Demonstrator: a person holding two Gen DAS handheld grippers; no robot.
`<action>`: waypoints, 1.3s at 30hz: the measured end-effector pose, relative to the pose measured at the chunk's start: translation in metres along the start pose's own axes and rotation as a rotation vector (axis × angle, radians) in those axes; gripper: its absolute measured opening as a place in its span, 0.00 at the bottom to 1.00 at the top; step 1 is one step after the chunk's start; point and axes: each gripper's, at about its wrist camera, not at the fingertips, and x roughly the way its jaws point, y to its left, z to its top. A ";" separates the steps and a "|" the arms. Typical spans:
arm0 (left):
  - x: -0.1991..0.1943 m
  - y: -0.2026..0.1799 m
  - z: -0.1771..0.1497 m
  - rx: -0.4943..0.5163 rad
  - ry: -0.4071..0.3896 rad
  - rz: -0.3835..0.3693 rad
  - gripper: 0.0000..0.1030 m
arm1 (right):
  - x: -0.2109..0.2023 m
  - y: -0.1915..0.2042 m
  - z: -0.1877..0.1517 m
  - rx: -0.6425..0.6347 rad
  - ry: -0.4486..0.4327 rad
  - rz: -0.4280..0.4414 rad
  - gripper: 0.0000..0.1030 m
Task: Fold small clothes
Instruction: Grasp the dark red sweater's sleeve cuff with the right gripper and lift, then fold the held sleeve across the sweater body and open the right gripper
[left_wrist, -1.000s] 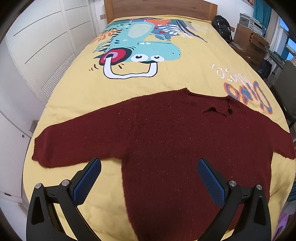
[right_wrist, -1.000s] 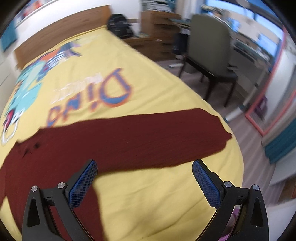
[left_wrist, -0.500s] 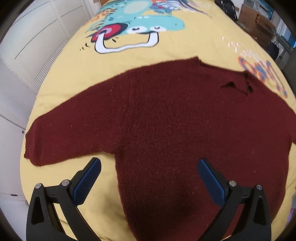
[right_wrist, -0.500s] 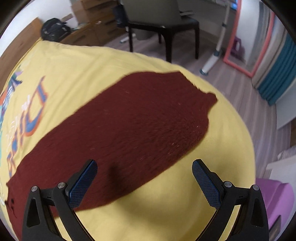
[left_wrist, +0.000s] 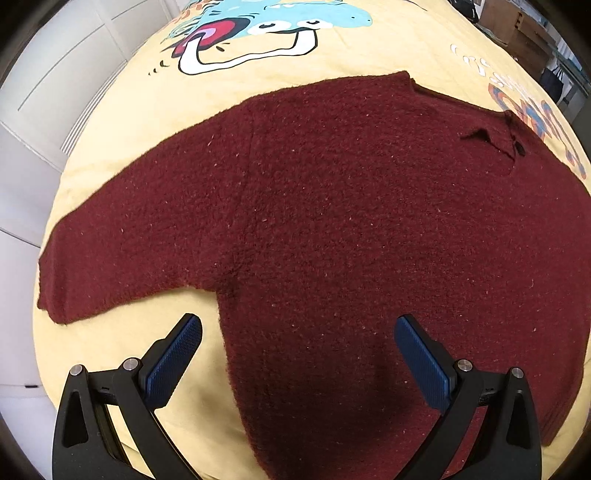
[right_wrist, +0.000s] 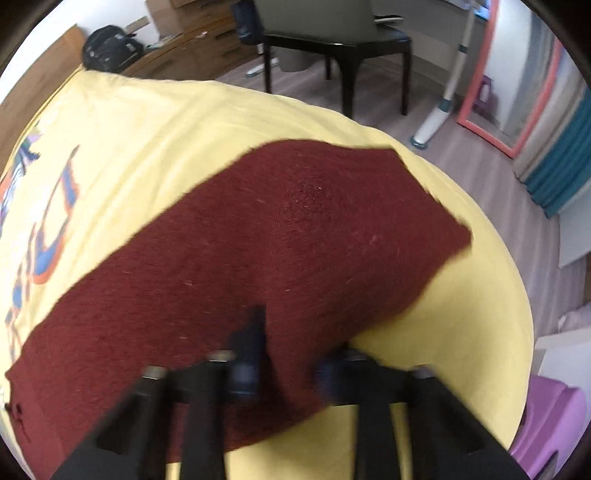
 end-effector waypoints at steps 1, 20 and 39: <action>-0.001 0.001 -0.001 0.000 -0.001 -0.002 0.99 | -0.005 0.007 0.002 -0.035 -0.001 -0.022 0.15; -0.029 0.023 0.002 -0.038 -0.105 -0.015 0.99 | -0.203 0.221 -0.051 -0.427 -0.273 0.368 0.14; -0.024 0.042 0.019 -0.063 -0.121 -0.068 0.99 | -0.136 0.412 -0.211 -0.735 0.034 0.471 0.14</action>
